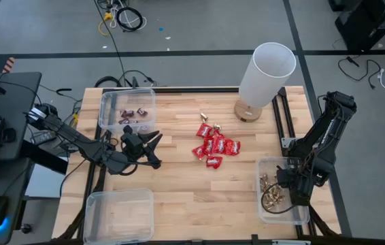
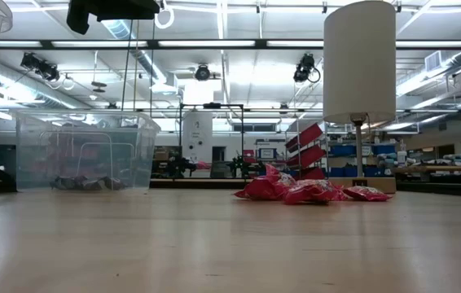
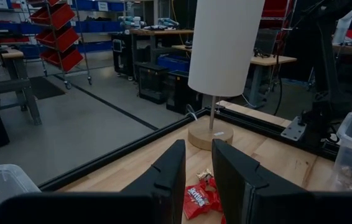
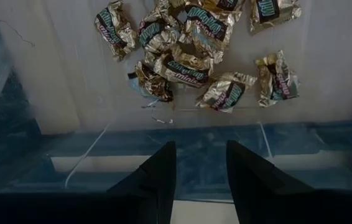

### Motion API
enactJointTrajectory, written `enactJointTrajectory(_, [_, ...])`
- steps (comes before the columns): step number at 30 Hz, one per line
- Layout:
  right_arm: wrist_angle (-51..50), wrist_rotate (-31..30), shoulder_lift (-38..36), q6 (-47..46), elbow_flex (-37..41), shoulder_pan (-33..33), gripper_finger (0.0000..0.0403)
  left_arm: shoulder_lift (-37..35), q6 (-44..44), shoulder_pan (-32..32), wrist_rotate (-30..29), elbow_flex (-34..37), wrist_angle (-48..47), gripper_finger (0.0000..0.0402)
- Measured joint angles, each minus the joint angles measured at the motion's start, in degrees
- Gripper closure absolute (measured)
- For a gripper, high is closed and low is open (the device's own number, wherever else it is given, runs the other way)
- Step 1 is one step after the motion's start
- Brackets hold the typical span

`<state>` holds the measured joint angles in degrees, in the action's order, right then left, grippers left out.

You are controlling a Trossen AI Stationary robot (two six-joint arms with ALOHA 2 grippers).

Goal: Sort candy
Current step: Put the gold chocolate into the bottom right transparent bin

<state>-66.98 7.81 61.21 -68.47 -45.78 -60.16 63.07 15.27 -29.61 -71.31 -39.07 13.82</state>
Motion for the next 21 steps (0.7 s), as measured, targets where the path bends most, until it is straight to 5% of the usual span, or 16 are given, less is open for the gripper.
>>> enactJointTrajectory(8, [-5.39, -2.12, -0.10, 0.63, -7.12, 0.00, 0.0278, 0.00, 0.00, 0.00, 0.01, 0.00, 0.01, 0.0319])
enactJointTrajectory(15, [-10.40, -16.27, -0.11, 6.57, -20.21, 0.81, 0.0280, -0.02, 0.01, -0.01, 0.02, 0.00, 0.03, 0.0319])
enactJointTrajectory(21, [-11.45, -34.43, -0.13, 17.42, -30.49, 6.47, 0.0281, -0.02, 0.00, -0.02, 0.06, 0.00, 0.02, 0.0319])
